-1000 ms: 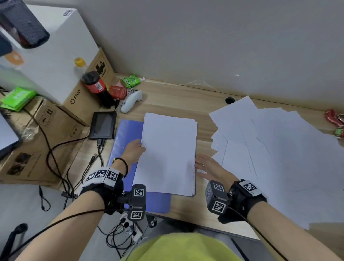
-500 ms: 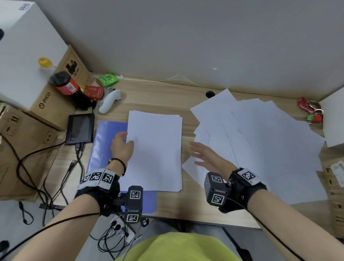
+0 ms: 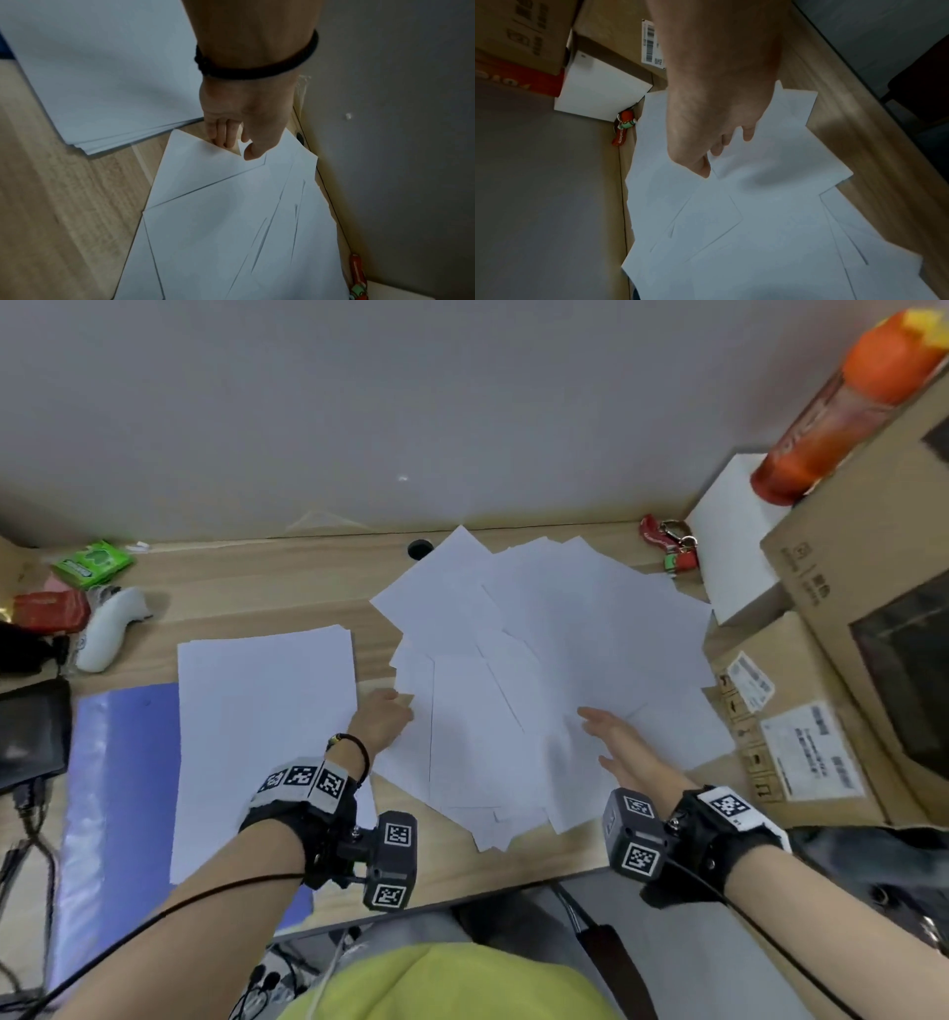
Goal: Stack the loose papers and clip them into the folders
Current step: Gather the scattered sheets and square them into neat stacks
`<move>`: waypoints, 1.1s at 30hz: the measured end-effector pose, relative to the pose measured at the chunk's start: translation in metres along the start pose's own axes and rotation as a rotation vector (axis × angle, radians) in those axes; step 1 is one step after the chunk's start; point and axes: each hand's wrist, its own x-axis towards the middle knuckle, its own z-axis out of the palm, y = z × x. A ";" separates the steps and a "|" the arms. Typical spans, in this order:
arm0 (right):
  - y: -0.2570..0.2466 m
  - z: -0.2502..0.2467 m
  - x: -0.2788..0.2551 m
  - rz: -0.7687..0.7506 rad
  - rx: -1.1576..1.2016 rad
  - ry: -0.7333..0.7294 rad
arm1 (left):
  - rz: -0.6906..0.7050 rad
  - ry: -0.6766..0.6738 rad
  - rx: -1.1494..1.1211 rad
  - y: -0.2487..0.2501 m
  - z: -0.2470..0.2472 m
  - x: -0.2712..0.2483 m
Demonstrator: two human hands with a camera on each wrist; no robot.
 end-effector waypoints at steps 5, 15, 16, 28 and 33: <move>0.012 -0.006 -0.002 0.006 -0.103 -0.048 | -0.010 0.018 0.128 0.008 0.025 0.010; 0.012 -0.018 -0.003 0.023 -0.031 -0.157 | 0.050 -0.019 -0.034 0.017 0.057 0.005; 0.009 -0.020 -0.001 0.022 -0.011 -0.143 | 0.065 -0.009 -0.062 0.022 0.056 0.001; -0.061 0.002 0.009 -0.176 -0.097 -0.218 | 0.220 -0.233 -0.162 0.073 0.014 -0.051; -0.050 0.014 0.010 -0.050 -0.278 -0.309 | 0.289 -0.304 -0.160 0.086 -0.013 -0.077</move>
